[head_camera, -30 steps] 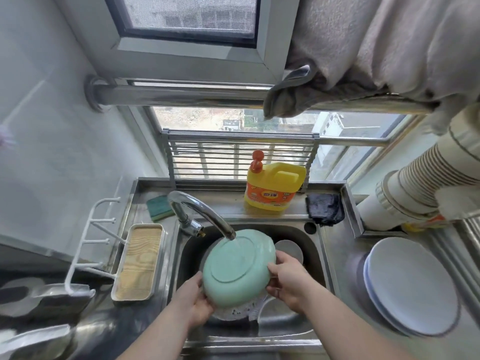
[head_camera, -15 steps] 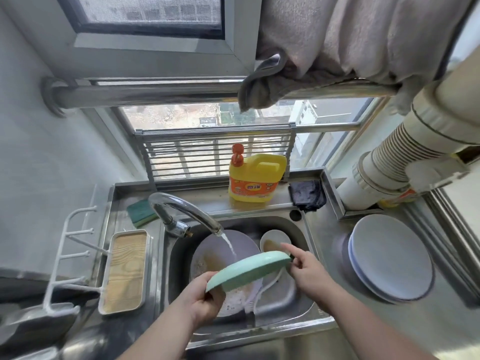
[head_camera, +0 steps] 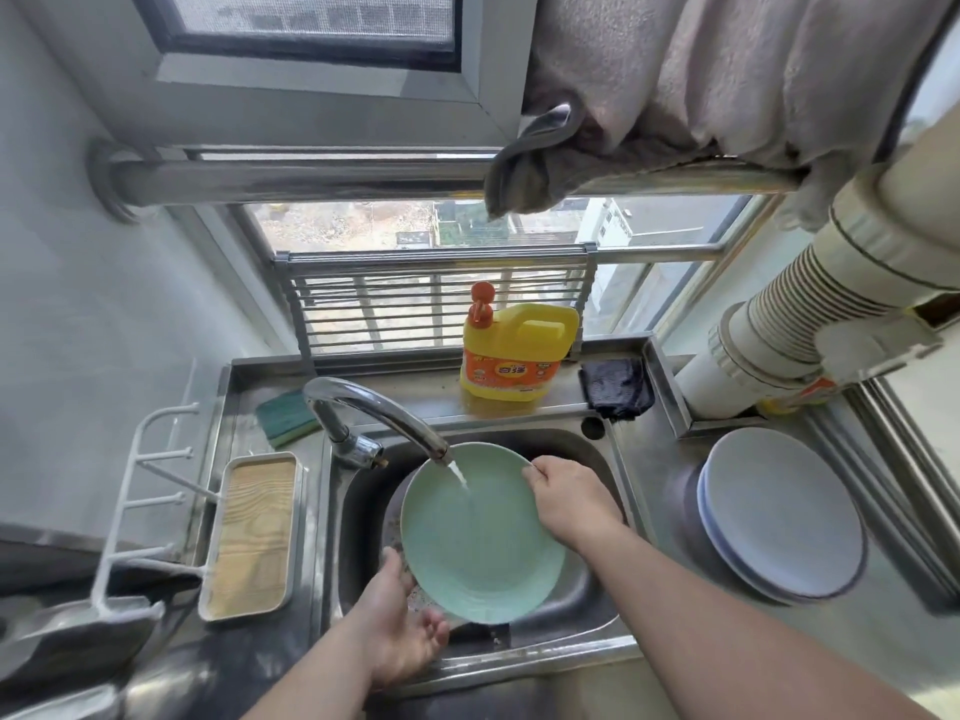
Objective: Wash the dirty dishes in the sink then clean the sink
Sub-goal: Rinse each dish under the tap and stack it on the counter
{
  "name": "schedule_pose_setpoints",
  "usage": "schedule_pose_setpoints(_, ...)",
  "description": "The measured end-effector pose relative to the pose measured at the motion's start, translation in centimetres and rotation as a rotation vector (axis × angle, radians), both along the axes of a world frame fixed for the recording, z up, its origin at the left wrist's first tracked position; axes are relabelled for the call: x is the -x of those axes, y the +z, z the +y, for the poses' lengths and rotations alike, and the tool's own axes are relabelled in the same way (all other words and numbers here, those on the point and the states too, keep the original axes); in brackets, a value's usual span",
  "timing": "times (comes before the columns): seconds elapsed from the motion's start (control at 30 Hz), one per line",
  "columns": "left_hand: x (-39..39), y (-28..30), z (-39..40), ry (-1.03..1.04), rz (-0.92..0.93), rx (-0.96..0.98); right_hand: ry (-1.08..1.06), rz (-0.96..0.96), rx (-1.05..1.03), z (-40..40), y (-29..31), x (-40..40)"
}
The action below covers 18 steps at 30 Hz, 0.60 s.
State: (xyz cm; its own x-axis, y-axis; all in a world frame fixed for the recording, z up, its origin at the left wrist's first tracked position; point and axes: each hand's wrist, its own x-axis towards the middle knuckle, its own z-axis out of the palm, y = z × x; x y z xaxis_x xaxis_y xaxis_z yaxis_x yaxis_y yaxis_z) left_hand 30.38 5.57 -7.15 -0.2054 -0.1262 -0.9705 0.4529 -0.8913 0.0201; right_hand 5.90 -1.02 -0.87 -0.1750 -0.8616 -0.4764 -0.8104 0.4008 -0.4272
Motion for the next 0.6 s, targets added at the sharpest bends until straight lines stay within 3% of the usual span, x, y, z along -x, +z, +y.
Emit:
schedule_pose_setpoints(0.23,0.2,-0.1,-0.8,-0.162,-0.023,0.203,-0.301,-0.097,-0.125,2.5,-3.1,3.0)
schedule_pose_setpoints(0.4,1.0,0.7,-1.5,-0.109,0.036,0.282,-0.61,-0.438,-0.343,6.2,-3.9,3.8)
schedule_pose_setpoints(0.6,1.5,2.3,-2.0,-0.028,-0.041,0.287,-0.905,-0.704,-0.534,8.3,-3.8,2.3)
